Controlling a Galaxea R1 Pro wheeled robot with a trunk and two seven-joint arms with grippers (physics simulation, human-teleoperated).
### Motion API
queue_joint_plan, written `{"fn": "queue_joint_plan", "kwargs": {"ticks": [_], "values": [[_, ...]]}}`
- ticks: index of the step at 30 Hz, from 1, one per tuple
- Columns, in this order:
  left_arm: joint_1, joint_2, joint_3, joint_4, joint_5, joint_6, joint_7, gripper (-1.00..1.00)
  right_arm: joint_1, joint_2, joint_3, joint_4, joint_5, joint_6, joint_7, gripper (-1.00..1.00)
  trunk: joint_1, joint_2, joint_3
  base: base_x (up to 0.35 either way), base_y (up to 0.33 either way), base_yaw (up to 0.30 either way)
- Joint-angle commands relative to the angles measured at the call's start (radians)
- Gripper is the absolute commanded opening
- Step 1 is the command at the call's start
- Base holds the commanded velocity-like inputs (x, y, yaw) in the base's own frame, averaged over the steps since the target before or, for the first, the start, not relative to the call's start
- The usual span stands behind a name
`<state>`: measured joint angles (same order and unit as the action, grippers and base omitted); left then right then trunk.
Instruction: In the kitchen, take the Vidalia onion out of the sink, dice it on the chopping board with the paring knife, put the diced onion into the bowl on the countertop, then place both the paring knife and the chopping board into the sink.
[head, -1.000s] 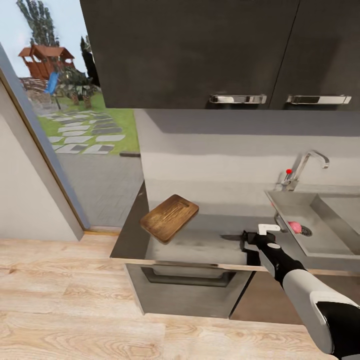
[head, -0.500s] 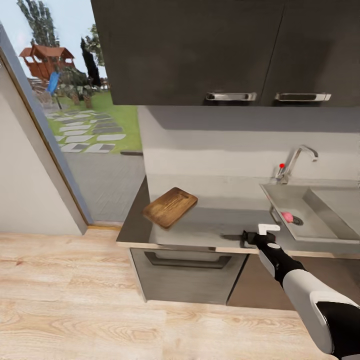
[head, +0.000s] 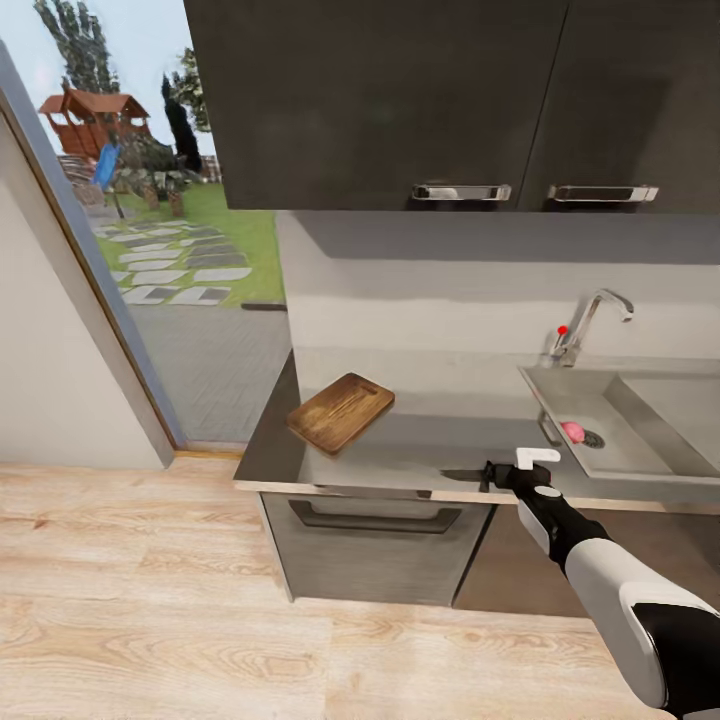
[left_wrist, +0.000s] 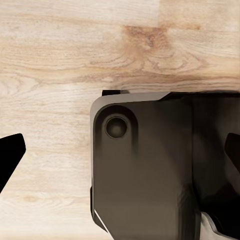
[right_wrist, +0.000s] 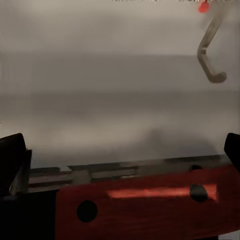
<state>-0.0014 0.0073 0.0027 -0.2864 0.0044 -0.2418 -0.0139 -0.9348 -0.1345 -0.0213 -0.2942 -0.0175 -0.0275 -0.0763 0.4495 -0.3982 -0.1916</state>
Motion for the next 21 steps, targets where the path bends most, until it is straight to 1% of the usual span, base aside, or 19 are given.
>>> {"fn": "queue_joint_plan", "kwargs": {"ticks": [1,4,6,8,9,11,12,17,19,20,21], "values": [[0.000,0.000,0.000,-0.001,0.000,-0.002,-0.001,1.00,-0.001,0.000,-0.002,0.000,-0.002,-0.003,-0.001,1.00,0.001,-0.002,-0.002,0.000,0.000,0.000],[0.000,0.000,0.000,-0.001,0.000,-0.002,-0.001,1.00,-0.001,0.000,-0.004,-0.009,-0.002,-0.003,0.000,1.00,0.001,-0.002,-0.002,0.000,0.000,0.000],[0.000,0.000,0.000,-0.001,0.000,-0.002,-0.001,1.00,-0.001,-0.002,-0.004,-0.032,-0.003,-0.004,-0.001,1.00,0.001,-0.002,-0.002,0.000,0.000,0.000],[0.000,0.000,0.001,-0.001,0.000,-0.002,-0.001,1.00,-0.001,-0.003,-0.005,-0.099,-0.002,0.001,-0.004,1.00,0.001,-0.002,-0.002,0.000,0.000,0.000],[0.000,0.000,0.001,-0.001,0.000,-0.002,-0.001,1.00,-0.001,-0.003,-0.004,-0.172,-0.001,0.032,-0.005,1.00,0.001,-0.002,-0.002,0.000,0.000,0.000],[0.000,0.000,0.001,-0.001,0.000,-0.002,-0.001,1.00,-0.001,-0.003,-0.004,-0.216,0.000,0.075,-0.005,1.00,0.001,-0.002,-0.002,0.000,0.000,0.000],[0.000,0.001,0.001,-0.001,-0.001,-0.002,-0.001,1.00,-0.001,-0.003,-0.004,-0.276,0.001,0.129,-0.004,1.00,0.001,-0.002,-0.002,0.000,0.000,0.000],[0.000,0.002,0.002,-0.002,-0.001,-0.002,-0.001,1.00,-0.001,-0.003,-0.002,-0.379,0.003,0.173,-0.012,1.00,0.001,-0.002,-0.002,0.000,0.000,0.000],[0.000,0.002,0.002,-0.002,-0.001,-0.002,-0.001,1.00,-0.001,-0.003,0.001,-0.450,0.003,0.225,-0.018,1.00,0.001,-0.002,-0.002,0.000,0.000,0.000],[0.000,0.002,0.002,-0.002,-0.001,-0.002,-0.001,1.00,-0.001,-0.003,0.004,-0.496,0.004,0.277,-0.019,1.00,0.001,-0.002,-0.002,0.000,0.000,0.000],[0.000,0.002,0.002,-0.002,-0.001,-0.002,-0.001,1.00,-0.001,-0.003,0.005,-0.510,0.003,0.292,-0.019,1.00,0.001,-0.002,-0.002,0.000,0.000,0.000]]}}
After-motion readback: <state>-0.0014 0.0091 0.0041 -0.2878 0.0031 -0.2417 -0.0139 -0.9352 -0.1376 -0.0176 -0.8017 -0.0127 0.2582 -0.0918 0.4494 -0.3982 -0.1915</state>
